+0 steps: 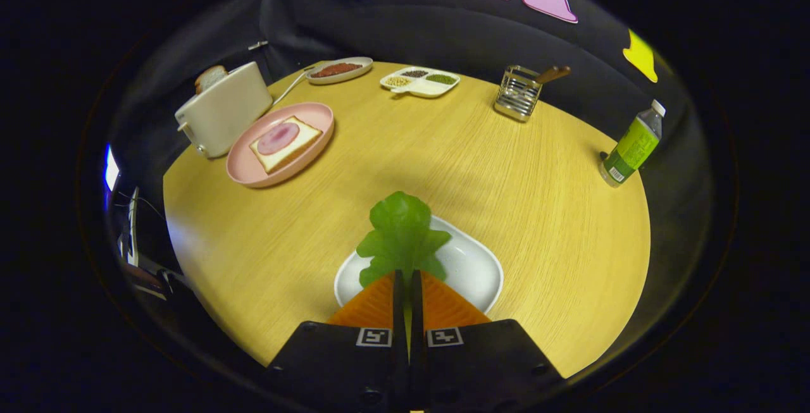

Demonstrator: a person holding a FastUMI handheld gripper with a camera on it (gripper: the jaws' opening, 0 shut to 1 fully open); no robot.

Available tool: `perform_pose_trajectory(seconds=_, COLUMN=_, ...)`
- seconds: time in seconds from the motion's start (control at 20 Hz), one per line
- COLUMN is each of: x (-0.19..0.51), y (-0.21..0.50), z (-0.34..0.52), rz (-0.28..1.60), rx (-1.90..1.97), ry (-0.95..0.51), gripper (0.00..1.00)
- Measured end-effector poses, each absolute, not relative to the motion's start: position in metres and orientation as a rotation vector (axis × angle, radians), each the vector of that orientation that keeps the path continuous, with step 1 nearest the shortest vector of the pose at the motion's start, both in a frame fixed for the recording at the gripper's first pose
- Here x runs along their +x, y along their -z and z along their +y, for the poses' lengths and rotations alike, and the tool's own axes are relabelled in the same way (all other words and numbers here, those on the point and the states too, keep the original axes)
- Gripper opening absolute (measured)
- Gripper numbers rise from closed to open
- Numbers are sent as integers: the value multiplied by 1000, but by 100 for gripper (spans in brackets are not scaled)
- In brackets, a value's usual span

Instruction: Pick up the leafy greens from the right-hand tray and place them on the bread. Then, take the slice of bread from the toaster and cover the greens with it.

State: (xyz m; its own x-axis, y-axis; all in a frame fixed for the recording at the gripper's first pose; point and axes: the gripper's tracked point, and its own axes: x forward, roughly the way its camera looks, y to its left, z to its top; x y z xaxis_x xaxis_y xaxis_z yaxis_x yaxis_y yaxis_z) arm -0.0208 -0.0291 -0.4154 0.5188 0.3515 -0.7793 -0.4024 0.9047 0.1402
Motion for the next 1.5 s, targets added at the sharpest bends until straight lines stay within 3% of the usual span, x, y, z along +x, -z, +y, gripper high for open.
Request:
perform_pose_trajectory(seconds=0.55, x=25, y=310, z=110, rz=763, rx=-20, ry=-649, gripper=6)
perform_pose_trajectory(seconds=0.95, x=56, y=330, z=203, rz=815, rx=-75, ry=-717, gripper=6)
perform_pose_trajectory(seconds=1.3, x=80, y=371, z=231, rz=887, rx=-148, ry=-682, gripper=6)
perform_pose_trajectory(seconds=1.45, x=85, y=386, z=236, rz=910, rx=-157, ry=-652, gripper=18)
perform_pose_trajectory(seconds=1.5, x=86, y=389, z=236, rz=919, rx=-161, ry=-643, gripper=30)
